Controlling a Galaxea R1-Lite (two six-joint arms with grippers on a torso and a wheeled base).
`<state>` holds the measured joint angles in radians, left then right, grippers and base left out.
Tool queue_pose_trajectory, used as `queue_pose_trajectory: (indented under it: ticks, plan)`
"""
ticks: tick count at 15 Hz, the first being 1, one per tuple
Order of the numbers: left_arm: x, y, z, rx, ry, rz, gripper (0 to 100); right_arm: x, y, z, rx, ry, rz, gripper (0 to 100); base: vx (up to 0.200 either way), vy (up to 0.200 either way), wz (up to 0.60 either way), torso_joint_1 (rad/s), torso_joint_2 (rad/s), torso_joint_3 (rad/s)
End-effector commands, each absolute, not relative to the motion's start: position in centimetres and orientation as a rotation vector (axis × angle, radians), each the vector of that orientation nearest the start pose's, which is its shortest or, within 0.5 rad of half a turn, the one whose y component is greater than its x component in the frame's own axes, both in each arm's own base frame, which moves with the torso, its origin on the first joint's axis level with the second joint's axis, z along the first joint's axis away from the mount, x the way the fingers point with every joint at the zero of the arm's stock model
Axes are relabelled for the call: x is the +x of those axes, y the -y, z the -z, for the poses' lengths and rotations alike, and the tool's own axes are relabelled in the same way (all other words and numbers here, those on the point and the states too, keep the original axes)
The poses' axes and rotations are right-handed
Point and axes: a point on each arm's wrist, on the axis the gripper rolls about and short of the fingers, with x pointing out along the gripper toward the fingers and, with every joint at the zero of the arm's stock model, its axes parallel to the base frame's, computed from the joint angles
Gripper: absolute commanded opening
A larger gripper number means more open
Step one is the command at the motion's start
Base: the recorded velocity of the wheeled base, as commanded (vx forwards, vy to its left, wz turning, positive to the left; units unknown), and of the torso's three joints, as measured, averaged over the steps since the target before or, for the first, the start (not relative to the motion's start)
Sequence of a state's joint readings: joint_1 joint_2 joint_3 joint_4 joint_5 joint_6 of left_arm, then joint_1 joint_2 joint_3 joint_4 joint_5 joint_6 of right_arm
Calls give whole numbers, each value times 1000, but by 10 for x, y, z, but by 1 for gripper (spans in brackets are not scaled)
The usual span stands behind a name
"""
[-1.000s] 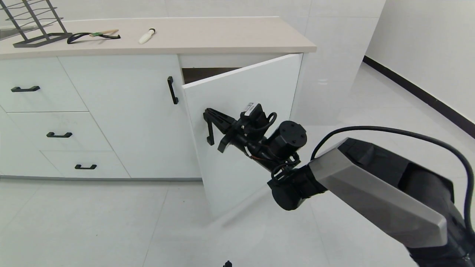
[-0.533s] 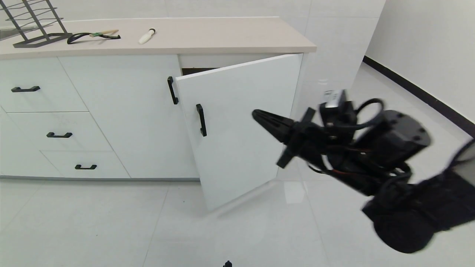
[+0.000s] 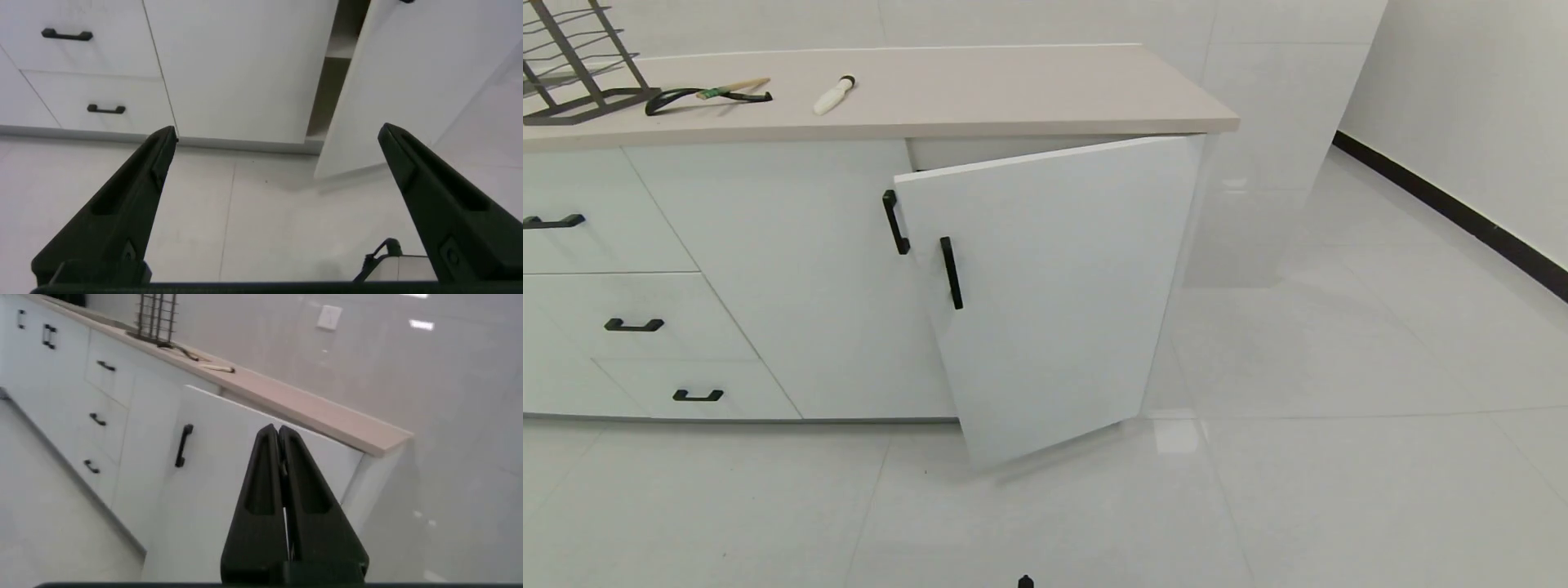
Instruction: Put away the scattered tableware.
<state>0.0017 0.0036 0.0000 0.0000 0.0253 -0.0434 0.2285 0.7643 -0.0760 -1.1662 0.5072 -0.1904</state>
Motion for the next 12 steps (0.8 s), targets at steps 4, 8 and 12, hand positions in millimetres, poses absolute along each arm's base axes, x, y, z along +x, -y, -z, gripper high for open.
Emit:
queue_pose_trajectory:
  ticks: [4, 8, 12]
  plan:
    - [-22, 0, -76, -40, -4, -28, 100, -19, -6, -108, -150, 236, -320, 0, 0, 200, 0, 1, 4, 2]
    - [-22, -1, -76, -46, -4, -29, 100, -24, -3, -80, -106, 28, -154, 0, 100, 200, 0, 4, 2, 2]
    - [-22, -1, -76, -44, -4, -29, 100, -23, -1, -76, -58, 8, -60, 0, 150, 200, 0, 1, 2, 2]
